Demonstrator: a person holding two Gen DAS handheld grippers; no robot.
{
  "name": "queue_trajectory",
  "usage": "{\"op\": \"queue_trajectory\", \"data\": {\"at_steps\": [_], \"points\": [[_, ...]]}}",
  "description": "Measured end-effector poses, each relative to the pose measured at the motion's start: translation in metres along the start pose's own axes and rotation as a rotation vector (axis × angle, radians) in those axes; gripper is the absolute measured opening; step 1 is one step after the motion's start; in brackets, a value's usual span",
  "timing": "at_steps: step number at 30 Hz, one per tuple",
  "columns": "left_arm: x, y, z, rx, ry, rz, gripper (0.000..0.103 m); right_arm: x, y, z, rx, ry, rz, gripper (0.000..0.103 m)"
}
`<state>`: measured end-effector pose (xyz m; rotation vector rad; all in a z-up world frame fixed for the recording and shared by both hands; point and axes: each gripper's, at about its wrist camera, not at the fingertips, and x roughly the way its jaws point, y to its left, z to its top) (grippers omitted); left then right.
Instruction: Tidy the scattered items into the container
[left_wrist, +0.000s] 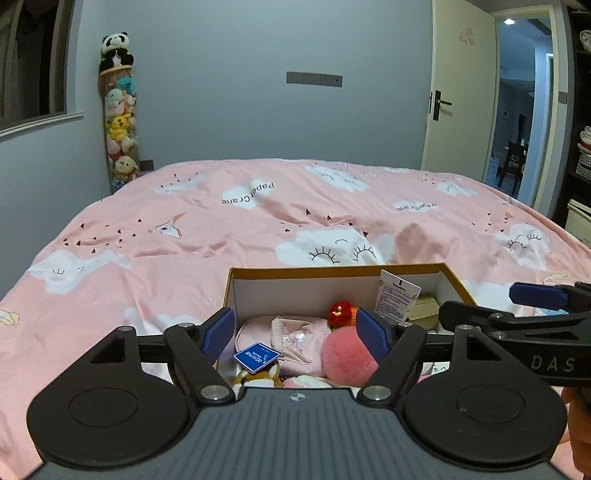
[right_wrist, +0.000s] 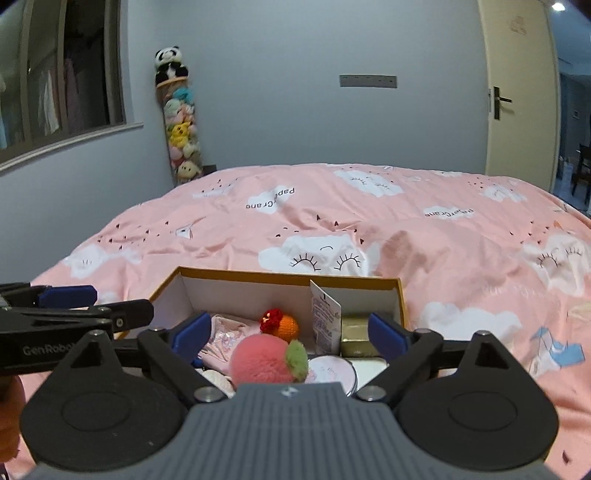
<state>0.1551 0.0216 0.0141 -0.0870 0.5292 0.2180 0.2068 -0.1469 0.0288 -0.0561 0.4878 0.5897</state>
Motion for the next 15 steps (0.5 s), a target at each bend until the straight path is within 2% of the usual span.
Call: {"op": "queue_trajectory", "data": {"at_steps": [7, 15], "points": [[-0.003, -0.004, -0.015, -0.003, 0.002, 0.040, 0.088, -0.008, 0.002, -0.014, -0.004, -0.013, -0.036, 0.100], [0.013, 0.000, -0.035, -0.032, 0.081, 0.061, 0.088, 0.001, -0.007, -0.033, 0.051, 0.043, -0.060, 0.101]]}}
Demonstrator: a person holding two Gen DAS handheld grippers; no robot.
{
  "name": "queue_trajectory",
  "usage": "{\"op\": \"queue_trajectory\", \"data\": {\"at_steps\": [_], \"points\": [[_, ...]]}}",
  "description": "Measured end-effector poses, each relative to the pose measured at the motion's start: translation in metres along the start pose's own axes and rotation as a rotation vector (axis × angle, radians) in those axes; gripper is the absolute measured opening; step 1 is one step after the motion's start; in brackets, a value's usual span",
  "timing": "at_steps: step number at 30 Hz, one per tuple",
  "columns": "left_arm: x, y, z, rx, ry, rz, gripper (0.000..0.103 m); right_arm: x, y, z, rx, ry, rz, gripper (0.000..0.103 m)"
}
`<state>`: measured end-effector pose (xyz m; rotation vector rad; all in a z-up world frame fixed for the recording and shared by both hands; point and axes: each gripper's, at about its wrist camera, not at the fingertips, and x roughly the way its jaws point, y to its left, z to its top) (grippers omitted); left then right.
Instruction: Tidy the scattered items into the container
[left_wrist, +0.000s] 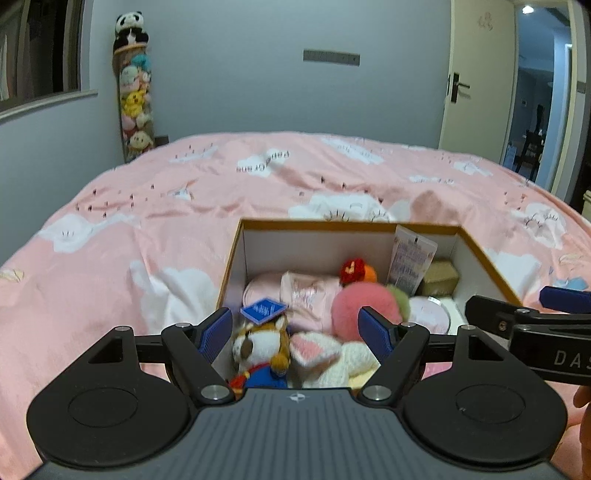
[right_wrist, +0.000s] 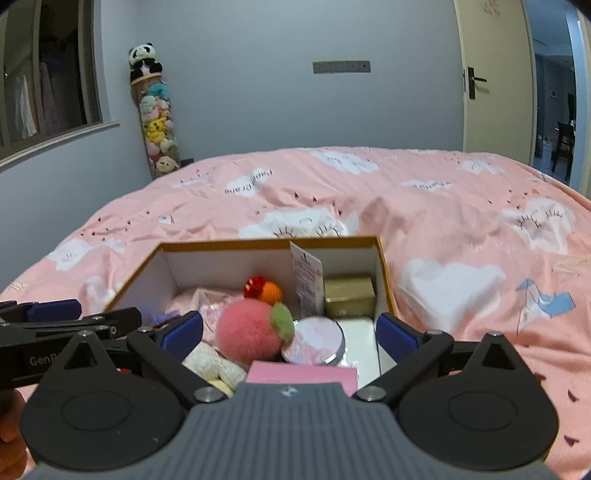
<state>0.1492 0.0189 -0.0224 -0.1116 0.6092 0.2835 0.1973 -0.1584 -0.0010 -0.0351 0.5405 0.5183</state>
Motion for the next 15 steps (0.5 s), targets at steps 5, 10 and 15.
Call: {"op": "queue_trajectory", "data": {"at_steps": [5, 10, 15], "points": [[0.008, -0.001, -0.007, 0.006, 0.034, -0.002, 0.088, 0.007, -0.003, -0.009, -0.004, 0.029, -0.019, 0.101], [0.012, -0.003, -0.013, 0.014, 0.047, 0.002, 0.088, 0.012, 0.000, -0.015, -0.020, 0.045, -0.012, 0.101], [0.017, -0.005, -0.016, 0.027, 0.058, 0.009, 0.088, 0.015, 0.005, -0.021, -0.056, 0.050, -0.005, 0.101]]}}
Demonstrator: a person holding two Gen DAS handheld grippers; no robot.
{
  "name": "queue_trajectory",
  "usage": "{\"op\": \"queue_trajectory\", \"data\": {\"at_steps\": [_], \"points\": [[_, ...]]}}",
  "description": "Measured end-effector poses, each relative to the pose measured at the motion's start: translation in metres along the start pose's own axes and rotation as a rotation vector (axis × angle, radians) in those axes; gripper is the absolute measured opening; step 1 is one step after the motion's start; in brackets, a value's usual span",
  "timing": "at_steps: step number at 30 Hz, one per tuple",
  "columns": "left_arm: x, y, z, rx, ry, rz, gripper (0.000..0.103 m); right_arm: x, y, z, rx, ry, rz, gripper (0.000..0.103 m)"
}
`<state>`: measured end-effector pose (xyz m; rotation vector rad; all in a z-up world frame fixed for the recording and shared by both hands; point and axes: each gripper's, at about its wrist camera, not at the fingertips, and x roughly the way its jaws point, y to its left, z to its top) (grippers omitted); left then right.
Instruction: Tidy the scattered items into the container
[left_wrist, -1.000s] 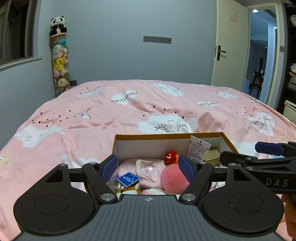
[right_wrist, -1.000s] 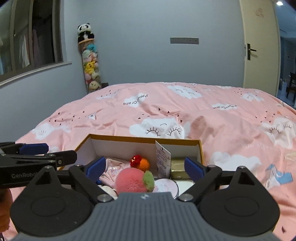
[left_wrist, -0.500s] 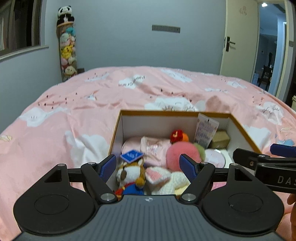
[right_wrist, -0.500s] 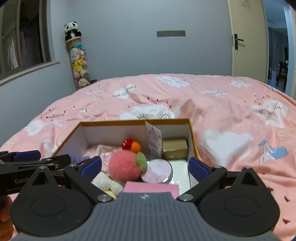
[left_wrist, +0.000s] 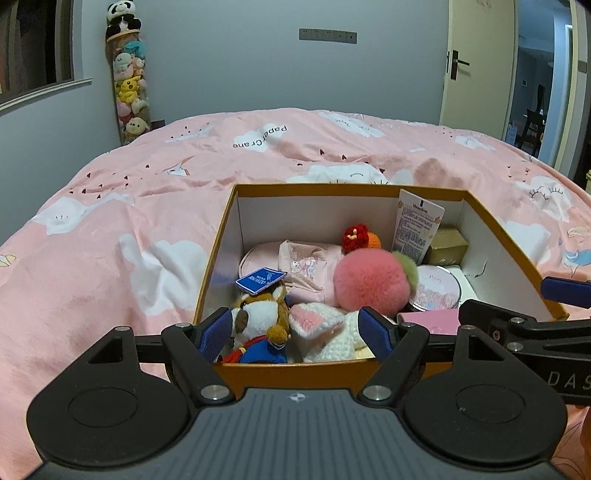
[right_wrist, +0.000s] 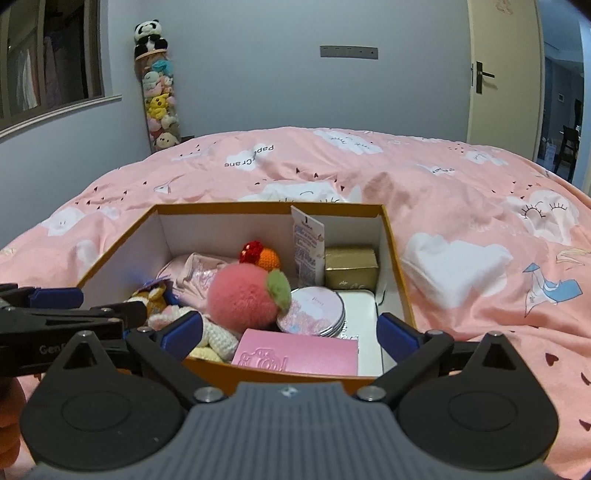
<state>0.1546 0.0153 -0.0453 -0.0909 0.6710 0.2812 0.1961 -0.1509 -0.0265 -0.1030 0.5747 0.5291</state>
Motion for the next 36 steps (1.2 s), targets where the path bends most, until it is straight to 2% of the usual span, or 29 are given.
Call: {"op": "queue_trajectory", "data": {"at_steps": [18, 36], "points": [[0.013, 0.002, -0.008, -0.018, 0.008, -0.018, 0.089, 0.014, -0.002, -0.011, 0.023, 0.028, 0.013, 0.101], [0.019, 0.000, -0.011, -0.020, 0.015, 0.006, 0.089, 0.018, -0.001, -0.015, 0.023, 0.018, 0.007, 0.102]]}}
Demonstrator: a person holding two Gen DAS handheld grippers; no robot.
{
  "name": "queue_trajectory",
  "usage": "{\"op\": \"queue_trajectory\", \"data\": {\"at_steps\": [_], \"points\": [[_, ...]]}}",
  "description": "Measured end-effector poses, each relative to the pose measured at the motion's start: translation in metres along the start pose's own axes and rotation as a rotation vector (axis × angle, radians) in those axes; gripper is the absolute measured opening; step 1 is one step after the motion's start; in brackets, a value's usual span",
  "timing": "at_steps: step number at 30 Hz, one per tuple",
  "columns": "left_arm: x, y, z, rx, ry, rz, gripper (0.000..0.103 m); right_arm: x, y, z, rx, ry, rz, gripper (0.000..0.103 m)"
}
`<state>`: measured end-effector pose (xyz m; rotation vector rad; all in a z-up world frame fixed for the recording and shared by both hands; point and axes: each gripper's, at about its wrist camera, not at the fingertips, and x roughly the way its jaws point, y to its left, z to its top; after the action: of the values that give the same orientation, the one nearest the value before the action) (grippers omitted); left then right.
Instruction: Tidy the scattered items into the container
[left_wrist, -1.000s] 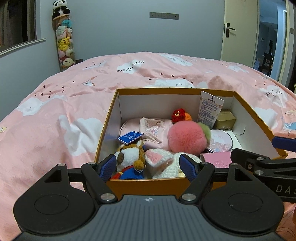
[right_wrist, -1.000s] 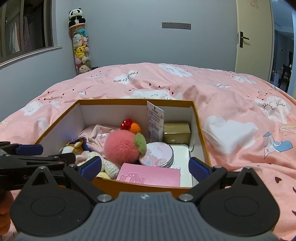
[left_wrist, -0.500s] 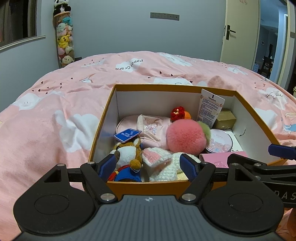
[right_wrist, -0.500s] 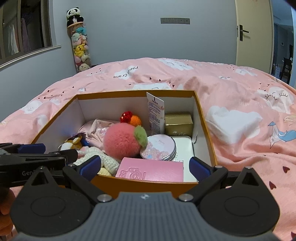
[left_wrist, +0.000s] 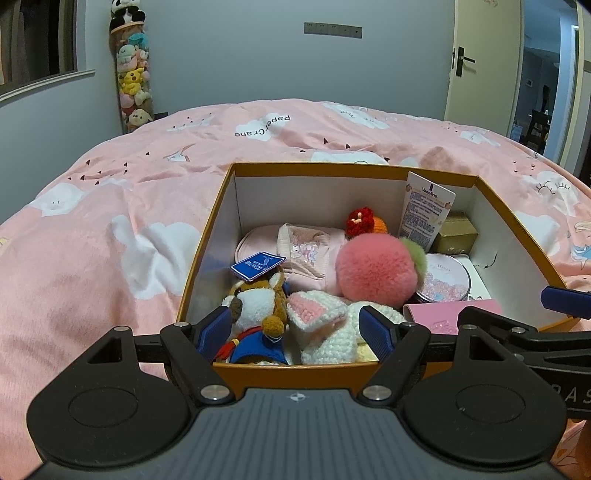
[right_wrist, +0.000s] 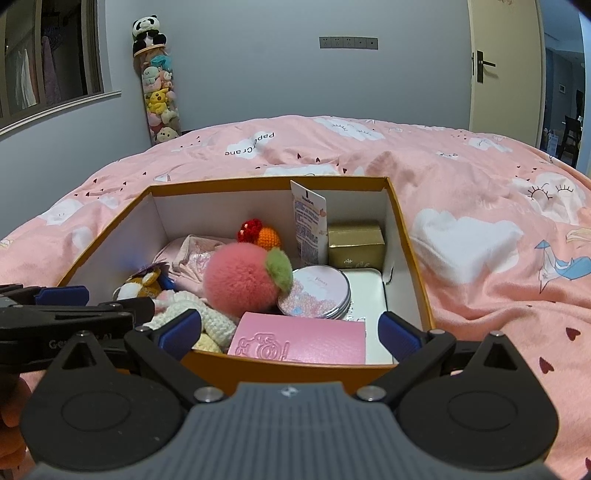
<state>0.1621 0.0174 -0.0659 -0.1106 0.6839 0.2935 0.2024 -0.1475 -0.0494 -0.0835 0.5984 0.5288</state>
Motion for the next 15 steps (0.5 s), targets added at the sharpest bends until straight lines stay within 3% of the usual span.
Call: {"op": "queue_trajectory", "data": {"at_steps": [15], "points": [[0.0014, 0.0012, 0.0003, -0.004, 0.011, 0.004, 0.093, -0.0005, 0.0000, 0.0001, 0.000, 0.001, -0.001, 0.102]]}}
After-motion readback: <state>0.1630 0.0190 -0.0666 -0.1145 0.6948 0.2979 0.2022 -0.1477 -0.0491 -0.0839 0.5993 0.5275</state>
